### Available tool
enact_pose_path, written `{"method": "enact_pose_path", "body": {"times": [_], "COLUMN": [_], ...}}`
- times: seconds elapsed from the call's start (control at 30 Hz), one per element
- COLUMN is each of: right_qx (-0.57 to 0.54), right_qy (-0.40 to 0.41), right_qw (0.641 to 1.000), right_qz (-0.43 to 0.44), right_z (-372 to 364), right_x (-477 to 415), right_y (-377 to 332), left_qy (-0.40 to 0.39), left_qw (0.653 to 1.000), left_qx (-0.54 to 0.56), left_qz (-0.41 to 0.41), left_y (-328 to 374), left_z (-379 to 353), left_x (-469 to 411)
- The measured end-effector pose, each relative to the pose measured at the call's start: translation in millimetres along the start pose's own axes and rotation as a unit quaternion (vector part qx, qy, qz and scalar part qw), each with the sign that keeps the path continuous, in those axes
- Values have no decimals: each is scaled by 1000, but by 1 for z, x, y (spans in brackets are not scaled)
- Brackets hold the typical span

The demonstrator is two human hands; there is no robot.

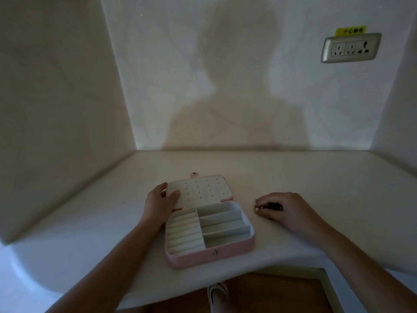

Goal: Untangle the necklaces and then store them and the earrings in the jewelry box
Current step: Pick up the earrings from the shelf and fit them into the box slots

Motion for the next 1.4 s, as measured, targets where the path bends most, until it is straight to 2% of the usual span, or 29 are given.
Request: {"method": "enact_pose_path", "body": {"times": [0.13, 0.3, 0.47, 0.67, 0.83, 1.0, 1.2, 1.3, 1.4], "right_qx": [-6, -2, -44, -16, -9, -132, -228, -300, -419], "right_qy": [-2, 11, 42, 10, -8, 39, 84, 50, 3], "right_qw": [1000, 1000, 998, 999, 1000, 990, 969, 952, 906], "right_qz": [13, 28, 3, -26, -2, -30, -48, -44, -56], "right_z": [0, 2, 4, 1, 1, 12, 30, 22, 5], "right_x": [1, 0, -2, -6, -10, -20, -33, -35, -34], "right_y": [-4, -3, -1, -1, -7, -16, -50, -68, -86], "left_qy": [29, 55, 76, 50, 42, 24, 3, -37, -73], "left_qw": [998, 997, 993, 993, 991, 985, 975, 978, 974], "left_qx": [-50, -62, -64, -29, -18, -43, -57, 19, 108], "left_qz": [-16, -12, -66, -103, -127, -166, -215, -206, -183], "left_y": [2, 5, 10, 16, 22, 25, 31, 39, 46], "left_z": [-1, 2, 3, -2, -3, -4, -6, -7, -6], "left_x": [9, 15, 20, 24, 29, 31, 38, 43, 47]}}
Point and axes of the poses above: each hand's wrist, its own x-axis away from the middle knuckle, its own z-axis out of the back of the hand, y = z × x, the point moved 2 cm from there along -x, towards the middle knuckle, and after that the axes turned 4 degrees about -y, right-handed, at the moved point
